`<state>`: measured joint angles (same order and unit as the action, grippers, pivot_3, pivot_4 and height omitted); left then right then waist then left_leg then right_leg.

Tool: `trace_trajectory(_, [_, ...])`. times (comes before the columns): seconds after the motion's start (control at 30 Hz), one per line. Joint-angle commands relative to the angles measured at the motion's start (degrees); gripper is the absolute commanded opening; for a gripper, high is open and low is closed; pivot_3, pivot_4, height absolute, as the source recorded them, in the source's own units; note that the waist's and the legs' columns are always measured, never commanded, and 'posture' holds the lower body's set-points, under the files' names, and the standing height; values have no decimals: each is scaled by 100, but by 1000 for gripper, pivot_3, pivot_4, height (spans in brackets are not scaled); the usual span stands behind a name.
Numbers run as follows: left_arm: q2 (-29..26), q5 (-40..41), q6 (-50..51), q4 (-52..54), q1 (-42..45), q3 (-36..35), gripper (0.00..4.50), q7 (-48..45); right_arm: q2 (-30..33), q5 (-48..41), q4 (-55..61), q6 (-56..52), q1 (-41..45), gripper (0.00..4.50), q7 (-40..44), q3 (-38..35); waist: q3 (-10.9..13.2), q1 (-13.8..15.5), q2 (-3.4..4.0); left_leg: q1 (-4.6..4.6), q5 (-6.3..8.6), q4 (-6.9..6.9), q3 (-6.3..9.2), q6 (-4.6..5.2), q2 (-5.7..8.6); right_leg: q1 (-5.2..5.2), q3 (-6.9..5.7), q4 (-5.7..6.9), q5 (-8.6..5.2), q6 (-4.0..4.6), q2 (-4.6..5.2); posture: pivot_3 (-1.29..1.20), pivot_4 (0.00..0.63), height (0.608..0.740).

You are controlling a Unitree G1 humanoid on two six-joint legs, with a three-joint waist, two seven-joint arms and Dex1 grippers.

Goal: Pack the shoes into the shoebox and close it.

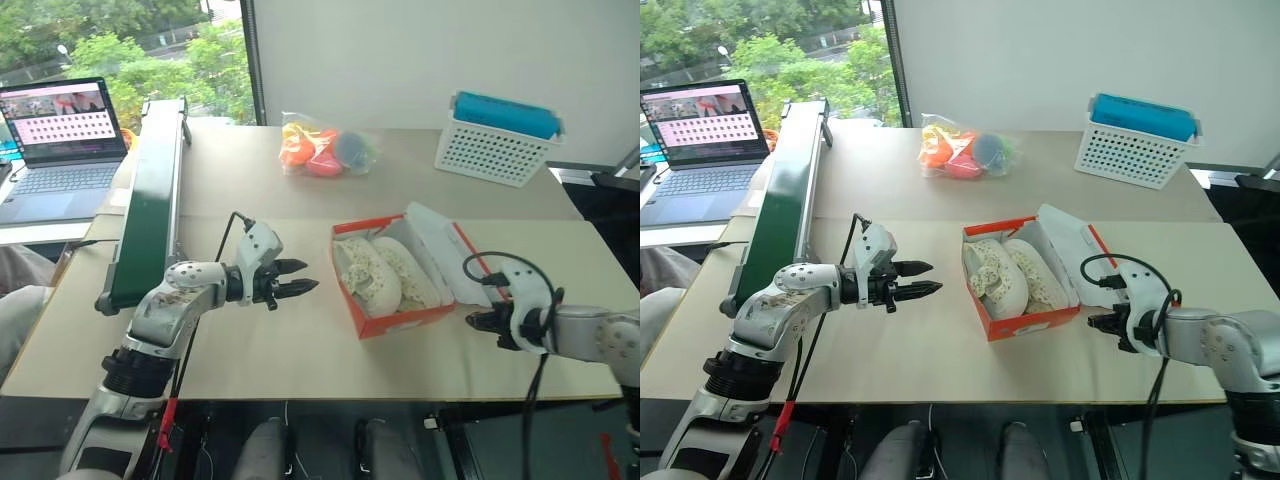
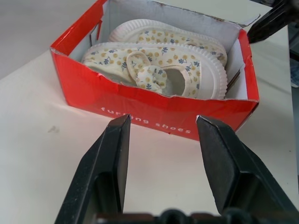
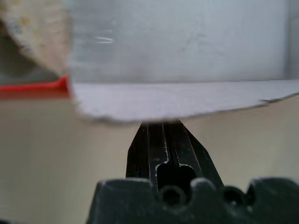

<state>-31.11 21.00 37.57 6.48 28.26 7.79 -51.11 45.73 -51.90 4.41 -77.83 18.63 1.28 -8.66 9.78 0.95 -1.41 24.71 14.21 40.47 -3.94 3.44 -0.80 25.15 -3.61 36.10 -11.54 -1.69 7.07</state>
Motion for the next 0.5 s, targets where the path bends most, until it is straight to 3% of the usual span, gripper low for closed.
trace_trajectory(0.03, [-30,113,20,250,56,-179,2384,41,-271,447,-798,56,390,23,-166,-519,0,6,0,1,2,3,0,3,0,-2,-2,-1,1,-2,1,0,150,699])
trace_trajectory(0.13, [-39,129,32,275,39,-194,2384,70,-743,676,-1521,60,712,23,-560,-1120,0,-12,0,4,6,15,-1,9,1,-5,-2,-1,3,-6,2,0,150,699])
trace_trajectory(0.33, [-49,158,56,320,54,-203,2384,120,-2117,651,-2466,838,1296,23,-2055,-3229,-2,-65,-2,-5,5,21,0,8,-5,-13,-1,5,7,-5,-4,0,150,699])
trace_trajectory(0.5, [-89,153,36,247,129,-214,2384,91,-2640,532,-2960,1818,1741,23,-2454,-4143,-3,-118,-1,-11,4,27,-1,6,-4,-16,4,9,11,-8,-5,0,150,699])
